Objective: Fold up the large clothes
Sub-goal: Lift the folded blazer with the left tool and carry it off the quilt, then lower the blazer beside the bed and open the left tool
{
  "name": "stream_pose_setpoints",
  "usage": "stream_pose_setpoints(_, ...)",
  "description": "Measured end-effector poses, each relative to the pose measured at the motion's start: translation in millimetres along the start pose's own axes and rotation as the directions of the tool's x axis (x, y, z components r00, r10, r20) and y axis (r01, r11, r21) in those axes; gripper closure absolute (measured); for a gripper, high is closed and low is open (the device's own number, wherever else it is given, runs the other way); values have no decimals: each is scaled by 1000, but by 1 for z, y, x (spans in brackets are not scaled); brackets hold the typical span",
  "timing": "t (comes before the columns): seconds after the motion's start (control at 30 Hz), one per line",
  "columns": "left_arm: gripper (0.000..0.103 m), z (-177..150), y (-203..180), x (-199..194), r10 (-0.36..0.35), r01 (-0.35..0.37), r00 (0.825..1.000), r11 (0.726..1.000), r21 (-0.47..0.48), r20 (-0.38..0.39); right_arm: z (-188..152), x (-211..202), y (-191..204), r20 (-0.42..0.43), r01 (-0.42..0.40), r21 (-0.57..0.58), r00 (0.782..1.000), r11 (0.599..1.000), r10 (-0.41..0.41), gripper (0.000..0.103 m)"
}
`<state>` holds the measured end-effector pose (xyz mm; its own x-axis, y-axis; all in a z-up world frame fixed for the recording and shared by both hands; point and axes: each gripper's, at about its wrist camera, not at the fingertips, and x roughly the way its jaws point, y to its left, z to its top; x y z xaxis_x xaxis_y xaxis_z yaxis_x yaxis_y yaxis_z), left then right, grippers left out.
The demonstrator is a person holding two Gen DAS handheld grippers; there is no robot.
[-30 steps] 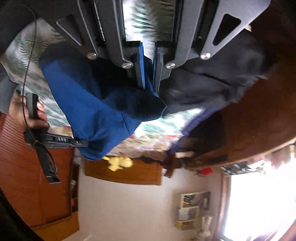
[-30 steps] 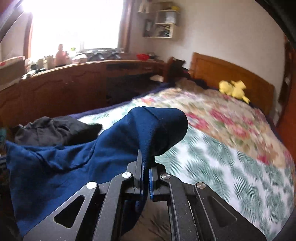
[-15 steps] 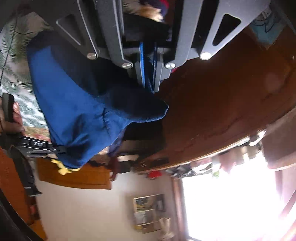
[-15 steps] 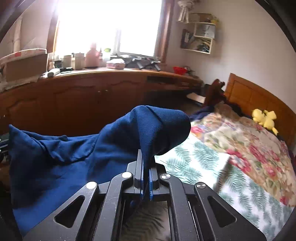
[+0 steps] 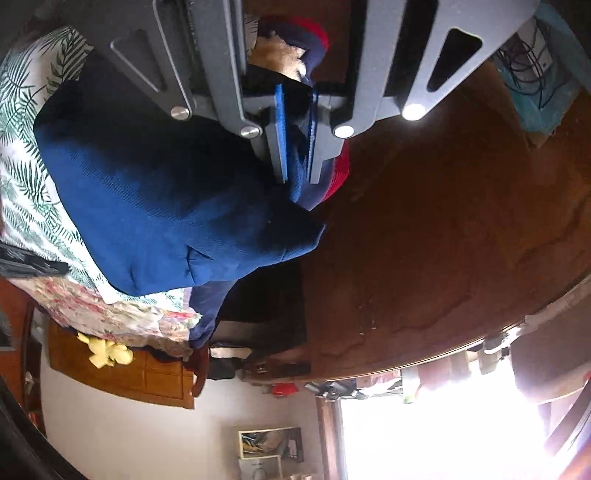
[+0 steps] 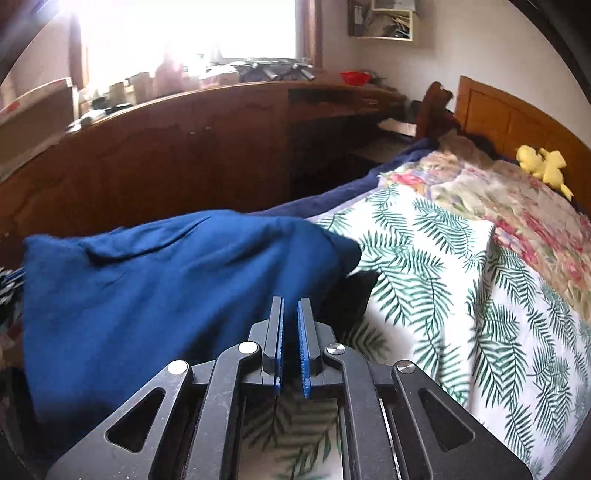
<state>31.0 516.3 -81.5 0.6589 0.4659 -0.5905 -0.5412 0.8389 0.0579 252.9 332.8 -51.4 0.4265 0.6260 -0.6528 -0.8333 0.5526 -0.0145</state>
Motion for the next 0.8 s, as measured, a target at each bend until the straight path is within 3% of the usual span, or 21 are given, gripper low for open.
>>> stream_pose_setpoints(0.43, 92, -3, 10, -37, 80, -75, 996, 992, -103, 42, -31, -96, 18, 88, -75, -75, 993, 994, 81, 95)
stream_pose_setpoints(0.63, 92, -3, 7, -63, 109, -101, 992, 988, -116, 65, -45, -129, 17, 112, -82, -79, 990, 994, 91, 88)
stream_pose_setpoints(0.8, 92, 2, -14, -87, 103, -93, 991, 990, -107, 88, -58, -159, 9, 140, -72, -65, 987, 995, 81, 75)
